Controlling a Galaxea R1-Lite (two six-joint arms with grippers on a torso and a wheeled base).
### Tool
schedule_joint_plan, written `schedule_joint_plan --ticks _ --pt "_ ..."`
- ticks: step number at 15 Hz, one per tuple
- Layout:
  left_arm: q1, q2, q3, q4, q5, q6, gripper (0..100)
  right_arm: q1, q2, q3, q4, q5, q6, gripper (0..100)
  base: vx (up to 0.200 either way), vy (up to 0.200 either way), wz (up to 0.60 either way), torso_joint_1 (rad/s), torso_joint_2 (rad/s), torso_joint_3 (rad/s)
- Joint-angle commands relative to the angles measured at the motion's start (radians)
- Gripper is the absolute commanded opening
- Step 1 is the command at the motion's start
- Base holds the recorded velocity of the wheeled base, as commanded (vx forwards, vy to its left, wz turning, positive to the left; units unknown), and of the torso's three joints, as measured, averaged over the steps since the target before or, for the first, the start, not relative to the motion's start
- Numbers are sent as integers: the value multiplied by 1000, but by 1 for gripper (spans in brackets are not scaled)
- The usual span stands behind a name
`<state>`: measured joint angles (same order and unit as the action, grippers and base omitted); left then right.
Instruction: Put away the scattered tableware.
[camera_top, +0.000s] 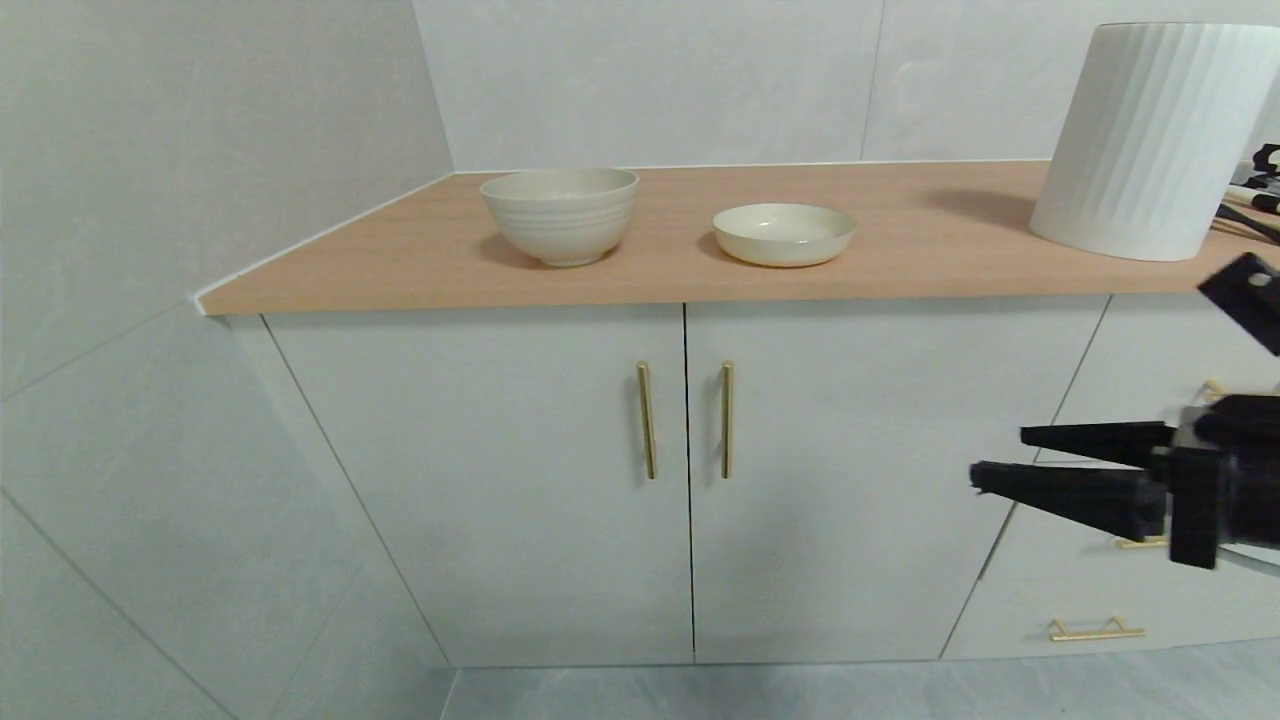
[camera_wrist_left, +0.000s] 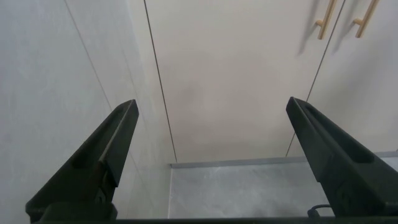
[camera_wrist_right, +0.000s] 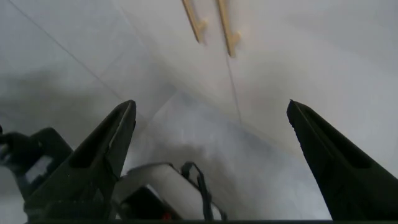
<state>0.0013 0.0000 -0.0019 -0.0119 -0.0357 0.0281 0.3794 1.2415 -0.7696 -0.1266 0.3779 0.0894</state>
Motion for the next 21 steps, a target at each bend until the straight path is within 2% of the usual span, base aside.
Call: schedule_joint_plan --ticks 1,3,6,9,11,17,18,21 --pt "0 0 0 0 0 0 100 75 280 -111 -113 4 29 100 0 0 0 0 0 0" --pt "0 0 0 0 -1 0 100 95 331 -163 -153 21 113 100 0 0 0 0 0 0" --pt "0 0 0 0 -1 0 100 99 415 -220 -235 69 118 100 0 0 0 0 0 0" --pt "0 0 0 0 -1 0 100 101 509 -293 -238 142 125 100 0 0 0 0 0 0" --pt "0 0 0 0 -1 0 100 101 592 -332 -252 144 135 100 0 0 0 0 0 0" --pt "0 0 0 0 -1 0 100 131 754 -339 -495 142 257 100 0 0 0 0 0 0" --pt "-1 0 0 0 -1 0 100 154 793 -335 -590 130 303 100 0 0 0 0 0 0" --pt "-1 0 0 0 -1 0 100 167 843 -352 -657 73 323 100 0 0 0 0 0 0"
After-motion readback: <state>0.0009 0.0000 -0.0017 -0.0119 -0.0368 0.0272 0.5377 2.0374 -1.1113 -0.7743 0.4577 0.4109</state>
